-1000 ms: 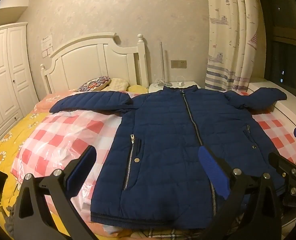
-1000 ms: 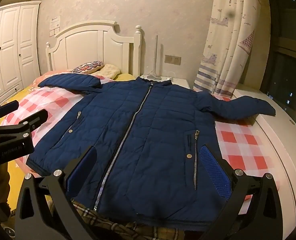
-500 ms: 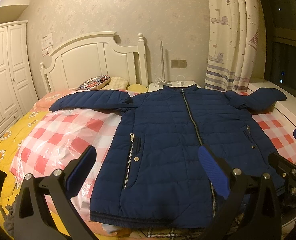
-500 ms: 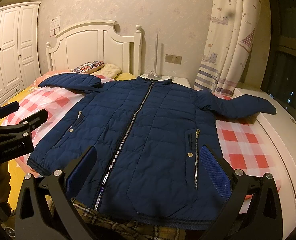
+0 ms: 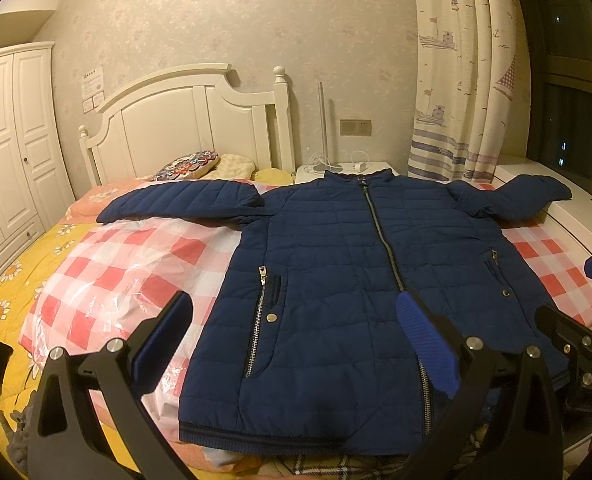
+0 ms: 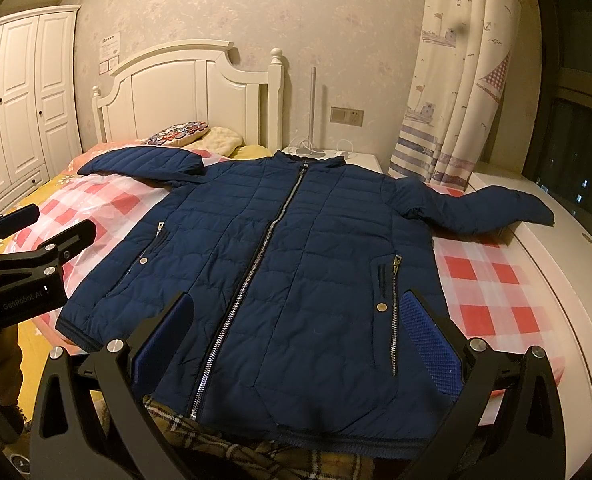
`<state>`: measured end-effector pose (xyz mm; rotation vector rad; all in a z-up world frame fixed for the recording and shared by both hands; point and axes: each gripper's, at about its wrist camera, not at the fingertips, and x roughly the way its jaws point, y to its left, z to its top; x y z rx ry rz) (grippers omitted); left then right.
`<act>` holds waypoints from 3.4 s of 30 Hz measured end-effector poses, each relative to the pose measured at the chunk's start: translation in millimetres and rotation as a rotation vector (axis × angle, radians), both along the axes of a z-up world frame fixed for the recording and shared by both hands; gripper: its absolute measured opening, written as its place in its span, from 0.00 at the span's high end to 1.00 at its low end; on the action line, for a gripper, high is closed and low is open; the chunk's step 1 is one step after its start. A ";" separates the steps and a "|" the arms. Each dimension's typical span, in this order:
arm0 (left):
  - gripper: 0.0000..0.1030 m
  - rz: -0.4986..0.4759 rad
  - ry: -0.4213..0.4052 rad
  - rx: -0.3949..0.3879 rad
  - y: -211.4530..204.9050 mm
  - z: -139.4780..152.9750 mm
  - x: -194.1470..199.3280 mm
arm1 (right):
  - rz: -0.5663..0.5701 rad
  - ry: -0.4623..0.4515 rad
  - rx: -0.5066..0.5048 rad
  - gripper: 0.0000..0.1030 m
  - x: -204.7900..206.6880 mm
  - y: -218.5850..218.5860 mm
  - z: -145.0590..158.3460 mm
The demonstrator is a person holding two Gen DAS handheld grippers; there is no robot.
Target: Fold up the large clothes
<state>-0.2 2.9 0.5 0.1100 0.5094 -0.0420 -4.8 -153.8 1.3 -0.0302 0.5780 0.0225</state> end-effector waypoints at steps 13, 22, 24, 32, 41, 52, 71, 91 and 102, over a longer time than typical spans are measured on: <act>0.02 -0.001 0.000 0.000 -0.2 -0.2 0.5 | -0.001 0.003 0.003 0.04 0.7 -0.5 0.4; 0.02 -0.004 0.001 0.001 -1.2 -0.7 1.1 | -0.001 0.006 0.006 0.04 1.4 -1.3 0.3; 0.02 -0.011 0.005 0.006 -6.4 -2.2 2.9 | 0.000 0.008 0.007 0.04 0.5 -0.7 -0.5; 0.02 -0.023 0.024 0.016 -10.3 -11.5 9.3 | -0.006 0.025 0.027 0.04 1.6 -0.8 -7.7; 0.02 -0.126 0.090 0.012 -22.7 -37.4 51.6 | -0.033 0.047 0.041 0.04 29.5 -26.1 -30.7; 0.02 -0.120 0.313 0.115 -31.4 -100.2 227.8 | -0.391 0.194 0.271 0.04 140.7 -200.8 -76.2; 0.02 -0.082 0.423 -0.002 -13.3 -146.5 304.6 | -0.706 0.209 0.515 0.40 307.4 -390.3 -113.0; 0.02 -0.083 0.419 -0.017 -11.4 -145.8 306.0 | 0.092 0.171 -0.047 0.82 377.4 -64.6 -68.2; 0.02 -0.082 0.415 -0.019 -10.3 -146.1 305.1 | 0.106 0.261 0.187 0.18 305.8 -102.8 -74.0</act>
